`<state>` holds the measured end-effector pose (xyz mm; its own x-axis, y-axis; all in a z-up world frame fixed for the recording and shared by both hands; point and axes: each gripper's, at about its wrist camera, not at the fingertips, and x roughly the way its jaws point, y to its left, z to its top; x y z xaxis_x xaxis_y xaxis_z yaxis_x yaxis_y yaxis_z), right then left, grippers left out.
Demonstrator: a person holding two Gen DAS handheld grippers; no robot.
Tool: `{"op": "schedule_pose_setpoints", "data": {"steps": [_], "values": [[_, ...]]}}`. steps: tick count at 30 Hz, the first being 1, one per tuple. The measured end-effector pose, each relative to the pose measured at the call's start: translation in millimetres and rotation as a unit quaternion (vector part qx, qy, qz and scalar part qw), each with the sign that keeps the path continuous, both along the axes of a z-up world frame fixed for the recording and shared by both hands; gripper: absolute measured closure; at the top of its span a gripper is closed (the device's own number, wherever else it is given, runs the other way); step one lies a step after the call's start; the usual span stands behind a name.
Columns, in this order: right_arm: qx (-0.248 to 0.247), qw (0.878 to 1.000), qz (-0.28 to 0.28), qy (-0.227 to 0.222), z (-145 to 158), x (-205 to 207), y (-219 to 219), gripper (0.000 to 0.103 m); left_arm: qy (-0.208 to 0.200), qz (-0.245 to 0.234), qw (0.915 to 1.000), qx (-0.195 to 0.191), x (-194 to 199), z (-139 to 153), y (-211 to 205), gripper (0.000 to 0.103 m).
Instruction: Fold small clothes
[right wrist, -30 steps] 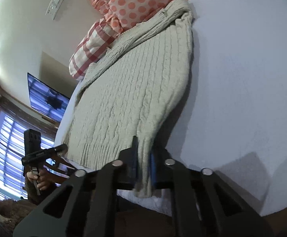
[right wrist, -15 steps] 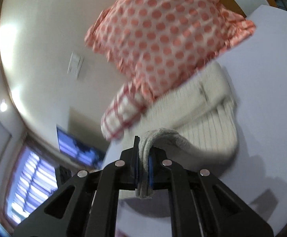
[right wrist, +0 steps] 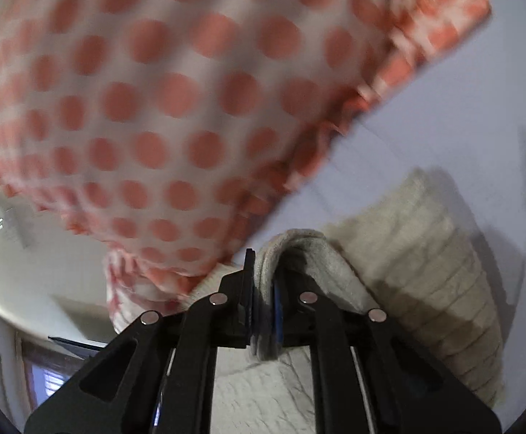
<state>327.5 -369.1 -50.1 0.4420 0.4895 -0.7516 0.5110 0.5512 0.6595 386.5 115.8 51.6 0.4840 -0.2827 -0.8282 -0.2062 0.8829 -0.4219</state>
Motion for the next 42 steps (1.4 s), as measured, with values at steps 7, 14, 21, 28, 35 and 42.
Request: {"op": "schedule_pose_setpoints", "data": {"steps": [7, 14, 21, 28, 35, 42], "values": [[0.013, 0.999, 0.035, -0.037, 42, -20, -6, 0.04, -0.026, 0.0, 0.9997, -0.005, -30, 25, 25, 0.069], [0.008, 0.99, 0.134, -0.045, 42, -22, 45, 0.04, -0.071, -0.042, 0.9966, 0.0, -60, 56, 11, 0.063], [-0.034, 0.98, 0.197, -0.02, 19, -16, 97, 0.04, -0.012, -0.096, 0.995, 0.026, -29, 10, -45, 0.061], [-0.088, 0.968, 0.226, -0.056, 35, -31, 113, 0.034, 0.013, -0.046, 0.9988, 0.012, -23, -12, -16, 0.066], [-0.277, 0.884, 0.361, -0.105, 51, -48, 205, 0.03, -0.031, -0.037, 0.9985, 0.024, -88, 23, 13, 0.024], [-0.347, 0.853, 0.381, -0.08, 27, -49, 228, 0.029, 0.02, -0.02, 0.9994, -0.022, -130, -4, 38, 0.024]]}}
